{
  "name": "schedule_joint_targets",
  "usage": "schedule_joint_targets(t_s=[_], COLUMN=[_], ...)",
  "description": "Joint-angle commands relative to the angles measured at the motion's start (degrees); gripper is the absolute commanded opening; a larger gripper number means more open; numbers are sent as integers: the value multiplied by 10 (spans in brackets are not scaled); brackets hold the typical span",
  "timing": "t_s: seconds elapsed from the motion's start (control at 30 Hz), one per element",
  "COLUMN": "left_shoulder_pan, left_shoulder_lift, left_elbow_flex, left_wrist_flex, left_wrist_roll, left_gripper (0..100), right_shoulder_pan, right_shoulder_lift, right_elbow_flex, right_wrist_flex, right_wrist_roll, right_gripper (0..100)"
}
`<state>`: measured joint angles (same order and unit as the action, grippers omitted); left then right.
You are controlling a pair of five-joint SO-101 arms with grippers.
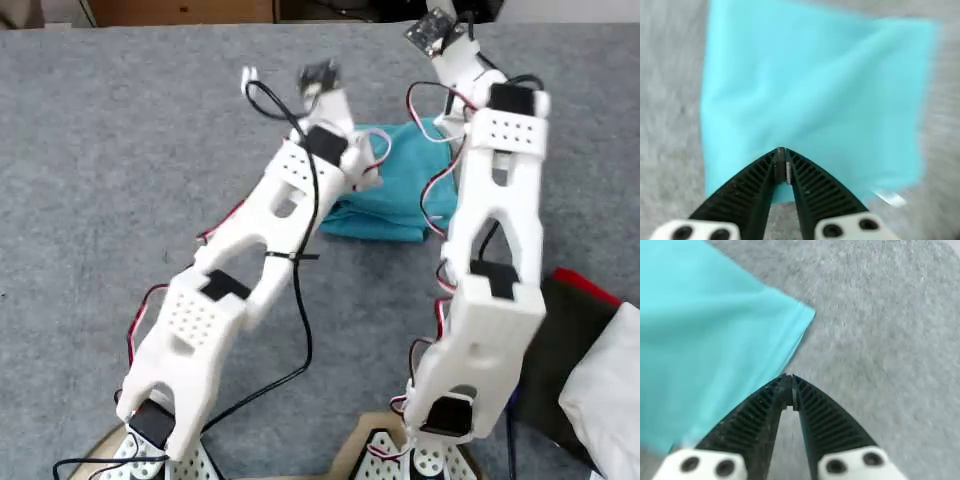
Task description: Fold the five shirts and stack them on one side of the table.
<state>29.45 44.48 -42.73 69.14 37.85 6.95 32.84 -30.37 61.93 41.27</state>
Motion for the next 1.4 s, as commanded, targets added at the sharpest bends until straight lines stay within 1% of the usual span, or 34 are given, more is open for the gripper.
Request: schedule_joint_targets(t_s=[0.0,0.13,0.27,0.5,0.7,0.8,0.87,0.97,1.07,1.2,1.37], left_shoulder_pan=[23,23,22,-16,-25,-30,-43,-64,-86,-92,-78], left_shoulder_lift=[38,89,99,95,72,75,79,102,128,160,186], left_elbow_flex=[-16,-42,-74,-86,-212,-302,-341,-338,-336,-338,-334], left_wrist_flex=[2,26,80,84,131,143,136,69,18,-19,-66], left_wrist_roll=[28,18,8,-11,-37,-62,-73,-84,-88,-89,-89], left_gripper=[19,19,19,19,19,19,19,19,19,19,19], right_shoulder_pan=[8,15,34,29,15,13,18,29,32,26,3], right_shoulder_lift=[71,170,247,273,275,242,227,210,184,127,58], right_elbow_flex=[-46,-111,-201,-429,-654,-647,-633,-625,-580,-466,-281], right_wrist_flex=[-66,-74,-30,164,342,399,406,406,406,406,403], right_wrist_roll=[-6,-9,-7,-6,10,8,-4,-27,-37,-60,-59], right_gripper=[5,5,5,5,5,5,5,5,5,5,5])
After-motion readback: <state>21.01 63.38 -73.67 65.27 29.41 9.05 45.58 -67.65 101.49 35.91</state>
